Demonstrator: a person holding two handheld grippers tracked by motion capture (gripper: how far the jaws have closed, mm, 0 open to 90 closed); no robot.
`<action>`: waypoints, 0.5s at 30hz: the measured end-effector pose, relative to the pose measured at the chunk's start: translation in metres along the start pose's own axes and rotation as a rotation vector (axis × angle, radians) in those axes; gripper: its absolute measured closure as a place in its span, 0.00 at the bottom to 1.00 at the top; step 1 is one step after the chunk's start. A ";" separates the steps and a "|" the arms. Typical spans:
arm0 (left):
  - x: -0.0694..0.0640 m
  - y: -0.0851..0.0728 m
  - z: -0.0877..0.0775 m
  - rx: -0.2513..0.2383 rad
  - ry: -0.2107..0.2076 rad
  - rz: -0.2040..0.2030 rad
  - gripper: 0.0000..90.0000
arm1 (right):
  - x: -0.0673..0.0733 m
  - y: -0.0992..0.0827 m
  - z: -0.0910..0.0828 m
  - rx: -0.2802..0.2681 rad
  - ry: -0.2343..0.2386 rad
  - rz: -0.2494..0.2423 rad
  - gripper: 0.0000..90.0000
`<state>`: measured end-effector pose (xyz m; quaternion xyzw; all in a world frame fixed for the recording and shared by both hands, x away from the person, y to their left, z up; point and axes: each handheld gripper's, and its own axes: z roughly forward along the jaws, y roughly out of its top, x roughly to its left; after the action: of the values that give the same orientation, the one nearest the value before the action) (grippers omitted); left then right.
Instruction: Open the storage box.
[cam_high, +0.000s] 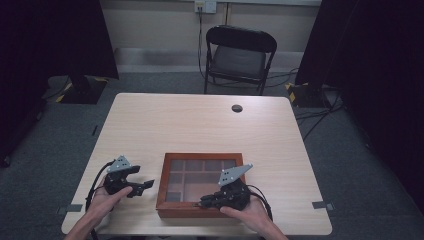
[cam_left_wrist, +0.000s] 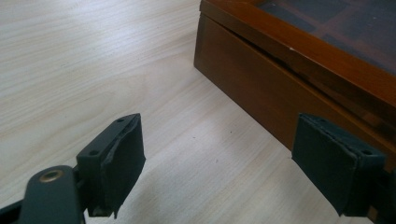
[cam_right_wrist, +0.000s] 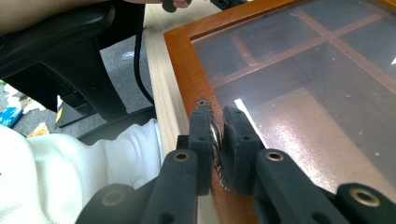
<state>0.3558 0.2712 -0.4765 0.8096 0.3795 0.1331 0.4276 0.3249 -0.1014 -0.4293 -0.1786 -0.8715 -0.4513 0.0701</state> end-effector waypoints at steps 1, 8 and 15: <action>-0.002 0.001 0.000 -0.004 -0.003 0.002 0.18 | 0.001 0.002 -0.002 -0.001 -0.001 -0.001 0.92; -0.010 0.003 0.000 -0.025 -0.030 0.027 0.18 | 0.000 0.013 -0.009 -0.007 0.011 -0.008 0.92; -0.016 0.005 0.000 -0.043 -0.062 0.050 0.18 | -0.001 0.018 -0.011 0.001 0.018 -0.003 0.92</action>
<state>0.3473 0.2580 -0.4707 0.8132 0.3426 0.1268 0.4530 0.3319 -0.1015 -0.4093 -0.1733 -0.8712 -0.4527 0.0773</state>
